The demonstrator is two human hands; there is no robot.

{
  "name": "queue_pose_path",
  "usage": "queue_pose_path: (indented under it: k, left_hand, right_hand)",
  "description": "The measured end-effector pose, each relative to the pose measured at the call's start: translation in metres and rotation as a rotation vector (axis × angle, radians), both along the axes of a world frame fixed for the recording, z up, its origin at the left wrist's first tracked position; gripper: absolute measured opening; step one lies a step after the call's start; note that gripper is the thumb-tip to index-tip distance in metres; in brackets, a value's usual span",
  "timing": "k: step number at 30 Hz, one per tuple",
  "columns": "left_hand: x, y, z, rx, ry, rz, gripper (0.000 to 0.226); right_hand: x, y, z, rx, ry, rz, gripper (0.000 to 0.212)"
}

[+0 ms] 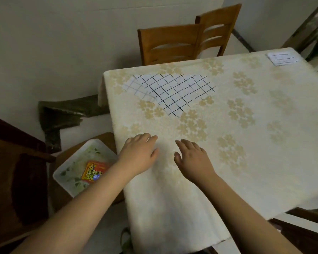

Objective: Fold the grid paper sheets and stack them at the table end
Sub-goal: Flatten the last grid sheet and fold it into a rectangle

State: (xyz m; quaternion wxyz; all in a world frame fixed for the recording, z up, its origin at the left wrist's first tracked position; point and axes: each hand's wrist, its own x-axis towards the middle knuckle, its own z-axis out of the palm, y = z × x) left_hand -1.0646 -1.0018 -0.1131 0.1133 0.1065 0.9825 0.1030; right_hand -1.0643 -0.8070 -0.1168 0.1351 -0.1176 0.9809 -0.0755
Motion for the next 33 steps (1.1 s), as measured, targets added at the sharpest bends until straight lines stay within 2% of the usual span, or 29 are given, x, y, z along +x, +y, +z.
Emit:
queue_pose_path:
  k: [6, 14, 18, 22, 27, 29, 32, 33]
  left_hand:
    - [-0.05, 0.018, -0.034, -0.059, 0.053, 0.14, 0.056]
    - [-0.106, 0.032, -0.063, -0.12, 0.02, 0.169, 0.058]
    - [-0.118, 0.036, -0.068, -0.136, 0.025, 0.181, 0.056]
    - [-0.116, 0.041, -0.074, -0.136, -0.002, 0.169, 0.056]
    - [-0.105, 0.049, -0.079, -0.129, -0.024, 0.144, 0.054]
    - [-0.096, 0.049, -0.081, -0.114, -0.037, 0.122, 0.053]
    - [-0.076, 0.047, -0.086, -0.114, -0.066, 0.095, 0.053]
    - [-0.069, 0.046, -0.087, -0.115, -0.07, 0.088, 0.053]
  right_hand:
    - [-0.093, 0.002, -0.053, -0.002, -0.045, 0.073, 0.054]
    - [-0.183, -0.009, -0.112, 0.049, -0.114, 0.099, 0.056]
    - [-0.189, -0.01, -0.131, 0.056, -0.146, 0.086, 0.059]
    - [-0.182, -0.006, -0.138, 0.029, -0.089, 0.072, 0.086]
    - [-0.181, -0.001, -0.136, 0.021, -0.07, 0.073, 0.091]
    - [-0.175, 0.002, -0.13, 0.009, -0.061, 0.077, 0.089]
    - [-0.16, 0.009, -0.125, -0.007, -0.037, 0.076, 0.07]
    - [-0.153, 0.01, -0.123, -0.01, -0.032, 0.075, 0.07]
